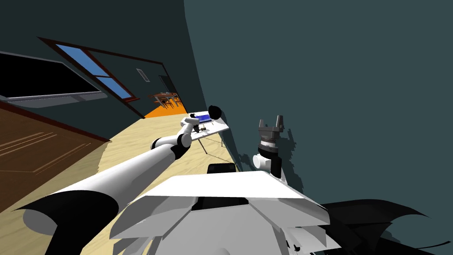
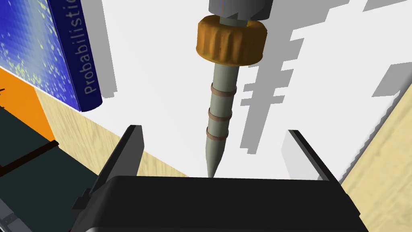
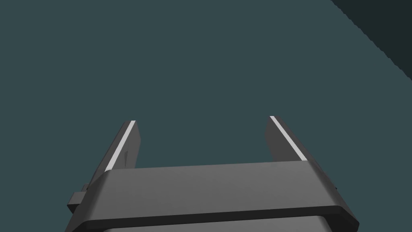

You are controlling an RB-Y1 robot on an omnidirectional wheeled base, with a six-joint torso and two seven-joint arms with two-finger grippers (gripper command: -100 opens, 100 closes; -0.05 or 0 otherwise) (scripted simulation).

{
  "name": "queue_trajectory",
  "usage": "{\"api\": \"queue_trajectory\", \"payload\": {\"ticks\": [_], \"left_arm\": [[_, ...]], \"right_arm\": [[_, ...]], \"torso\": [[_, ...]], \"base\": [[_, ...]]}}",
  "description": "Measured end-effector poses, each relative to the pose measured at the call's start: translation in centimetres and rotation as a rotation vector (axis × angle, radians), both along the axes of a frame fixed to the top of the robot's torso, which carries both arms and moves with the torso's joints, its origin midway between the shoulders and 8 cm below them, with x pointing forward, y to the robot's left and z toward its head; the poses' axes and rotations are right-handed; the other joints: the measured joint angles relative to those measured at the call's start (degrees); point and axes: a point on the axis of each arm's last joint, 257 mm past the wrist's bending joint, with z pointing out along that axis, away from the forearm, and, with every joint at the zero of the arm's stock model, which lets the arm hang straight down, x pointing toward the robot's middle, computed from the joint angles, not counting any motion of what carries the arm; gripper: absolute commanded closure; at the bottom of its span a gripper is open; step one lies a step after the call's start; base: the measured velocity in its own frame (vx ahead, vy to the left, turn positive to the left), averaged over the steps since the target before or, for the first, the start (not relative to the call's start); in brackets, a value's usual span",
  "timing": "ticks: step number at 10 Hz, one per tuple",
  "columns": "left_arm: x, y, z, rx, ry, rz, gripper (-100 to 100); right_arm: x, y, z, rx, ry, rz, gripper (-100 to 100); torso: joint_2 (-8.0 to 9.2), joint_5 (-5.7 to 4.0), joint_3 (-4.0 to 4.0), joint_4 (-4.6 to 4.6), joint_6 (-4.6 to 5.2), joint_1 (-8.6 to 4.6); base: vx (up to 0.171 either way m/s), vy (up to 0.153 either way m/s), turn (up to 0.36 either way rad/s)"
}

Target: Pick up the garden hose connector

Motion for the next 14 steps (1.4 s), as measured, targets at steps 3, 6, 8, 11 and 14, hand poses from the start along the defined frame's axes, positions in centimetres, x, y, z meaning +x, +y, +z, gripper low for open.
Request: {"api": "queue_trajectory", "payload": {"ticks": [3, 6, 8, 11, 14], "left_arm": [[-1.8, 0.1, -1.3, 0.009, 0.077, 0.003, -100], [-2.4, 1.0, -1.5, 0.008, 0.078, 0.033, -100], [-3.2, 2.4, -1.7, 0.003, 0.082, 0.087, -100], [-4.0, 3.9, -2.1, -0.002, 0.087, 0.149, -100], [-5.7, 6.9, -2.5, -0.007, 0.093, 0.259, -100]], "right_arm": [[0.0, 0.0, 0.0, 0.0, 0.0, 0.0, 0], [0.0, 0.0, 0.0, 0.0, 0.0, 0.0, 0], [0.0, 0.0, 0.0, 0.0, 0.0, 0.0, 0], [0.0, 0.0, 0.0, 0.0, 0.0, 0.0, 0], [0.0, 0.0, 0.0, 0.0, 0.0, 0.0, 0]], "torso": [[-0.02, -0.01, -0.02, -0.01, -0.01, -0.03], [0.39, 0.03, 0.22, 0.08, 0.05, 0.19], [0.5, 0.09, 0.29, 0.11, 0.02, 0.43], [0.42, 0.03, 0.24, 0.1, 0.05, 0.17], [0.57, 0.11, 0.34, 0.14, -0.01, 0.51]], "base": [[0.062, 0.003, -0.021], [-0.029, 0.064, -0.202], [-0.061, 0.129, -0.279], [-0.061, 0.082, -0.262], [-0.083, 0.127, -0.322]]}}
